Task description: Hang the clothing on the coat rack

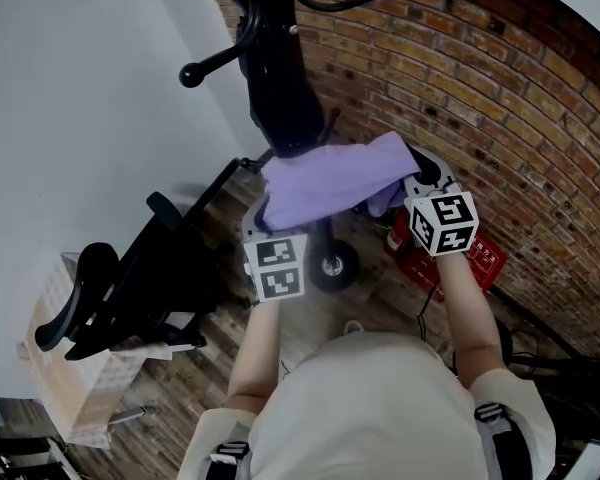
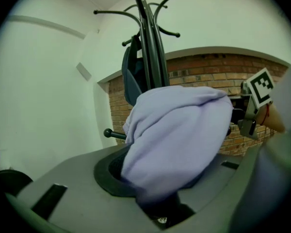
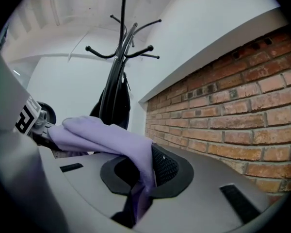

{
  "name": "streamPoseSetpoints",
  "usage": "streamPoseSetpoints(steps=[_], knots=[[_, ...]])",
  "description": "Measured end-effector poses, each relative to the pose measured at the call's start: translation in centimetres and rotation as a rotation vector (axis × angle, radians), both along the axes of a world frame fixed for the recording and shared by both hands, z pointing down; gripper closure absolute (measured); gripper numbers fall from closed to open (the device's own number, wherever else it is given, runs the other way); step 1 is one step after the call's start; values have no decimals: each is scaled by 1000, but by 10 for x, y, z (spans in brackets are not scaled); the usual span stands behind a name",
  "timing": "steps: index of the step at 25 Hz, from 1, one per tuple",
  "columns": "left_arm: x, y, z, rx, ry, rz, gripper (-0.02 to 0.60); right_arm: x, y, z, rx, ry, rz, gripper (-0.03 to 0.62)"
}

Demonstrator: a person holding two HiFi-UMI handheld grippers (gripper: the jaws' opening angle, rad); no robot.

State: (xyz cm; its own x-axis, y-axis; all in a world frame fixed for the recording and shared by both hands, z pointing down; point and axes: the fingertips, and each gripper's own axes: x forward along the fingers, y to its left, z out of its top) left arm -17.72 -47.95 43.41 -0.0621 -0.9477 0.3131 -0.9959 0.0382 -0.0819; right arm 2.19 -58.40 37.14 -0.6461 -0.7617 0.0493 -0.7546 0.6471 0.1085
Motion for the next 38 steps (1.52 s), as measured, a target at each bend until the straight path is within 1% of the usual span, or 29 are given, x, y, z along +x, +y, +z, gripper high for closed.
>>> streamPoseSetpoints(steps=[3,6,13,19,25,30,35,38], knots=[[-2,-10,18,-38,-27,-12,445,-1,-15,23,-44,22,7,571],[-2,-15,37,-78,-30,-20,443,-2,-25,46,-83,44,9,572],[2,-21,71,-128,12,-12,439,-8,-29,91,-157,67,-16,571],[19,-20,100,-167,69,24,426,-25,-10,138,-228,114,-84,572],[43,-22,118,-163,113,72,408,-48,22,175,-295,142,-160,571],[61,-21,123,-135,146,112,405,-65,46,189,-321,126,-211,571],[64,-16,124,-123,161,122,402,-70,57,192,-332,102,-213,572],[64,-12,121,-109,177,122,393,-68,60,191,-330,108,-208,571]])
